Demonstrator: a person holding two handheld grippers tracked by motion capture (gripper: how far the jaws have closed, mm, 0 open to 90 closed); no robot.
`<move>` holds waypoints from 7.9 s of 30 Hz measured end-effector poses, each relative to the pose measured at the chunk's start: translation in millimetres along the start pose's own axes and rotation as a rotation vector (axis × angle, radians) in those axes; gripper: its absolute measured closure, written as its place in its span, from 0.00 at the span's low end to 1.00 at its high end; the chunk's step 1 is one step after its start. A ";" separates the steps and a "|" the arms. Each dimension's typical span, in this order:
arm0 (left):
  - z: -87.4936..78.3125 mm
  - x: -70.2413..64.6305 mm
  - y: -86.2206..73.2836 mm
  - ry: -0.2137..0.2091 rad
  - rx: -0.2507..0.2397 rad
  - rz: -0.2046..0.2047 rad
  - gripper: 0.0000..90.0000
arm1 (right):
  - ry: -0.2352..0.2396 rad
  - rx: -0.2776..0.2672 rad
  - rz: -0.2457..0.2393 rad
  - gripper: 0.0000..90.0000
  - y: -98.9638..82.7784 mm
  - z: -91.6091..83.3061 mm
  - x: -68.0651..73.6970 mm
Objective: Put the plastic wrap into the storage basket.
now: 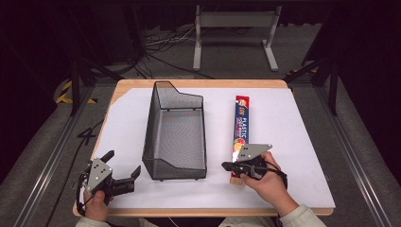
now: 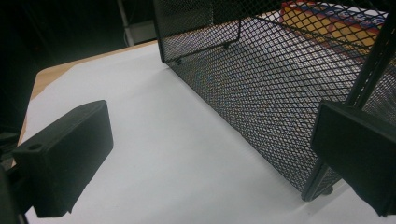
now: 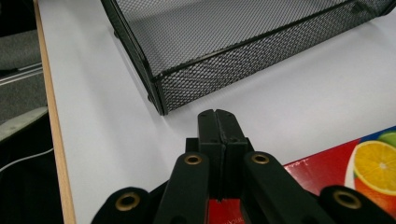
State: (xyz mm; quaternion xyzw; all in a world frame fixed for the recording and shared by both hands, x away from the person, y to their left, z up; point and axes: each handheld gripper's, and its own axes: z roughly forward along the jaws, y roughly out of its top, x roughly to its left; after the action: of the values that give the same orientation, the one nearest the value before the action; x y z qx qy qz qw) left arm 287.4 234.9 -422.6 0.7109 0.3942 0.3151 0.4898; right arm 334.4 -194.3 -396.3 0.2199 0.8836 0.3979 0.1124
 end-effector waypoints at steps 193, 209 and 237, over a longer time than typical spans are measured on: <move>0.9 0.7 -0.6 0.012 0.003 0.001 0.00 | -0.459 0.364 0.654 0.39 -15.9 8.6 -121.2; 1.2 0.8 -0.8 0.013 0.006 0.001 0.00 | -0.469 0.340 0.697 0.44 -11.0 1.9 -114.1; 0.3 1.0 -1.0 0.015 0.007 -0.003 0.00 | -0.438 0.252 0.724 0.44 34.9 -47.1 -102.0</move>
State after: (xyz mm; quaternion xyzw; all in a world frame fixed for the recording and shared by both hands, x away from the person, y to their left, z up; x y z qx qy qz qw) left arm 287.9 235.9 -423.6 0.7097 0.3999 0.3184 0.4848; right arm 416.8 -253.3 -336.6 0.6065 0.7465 0.2446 0.1227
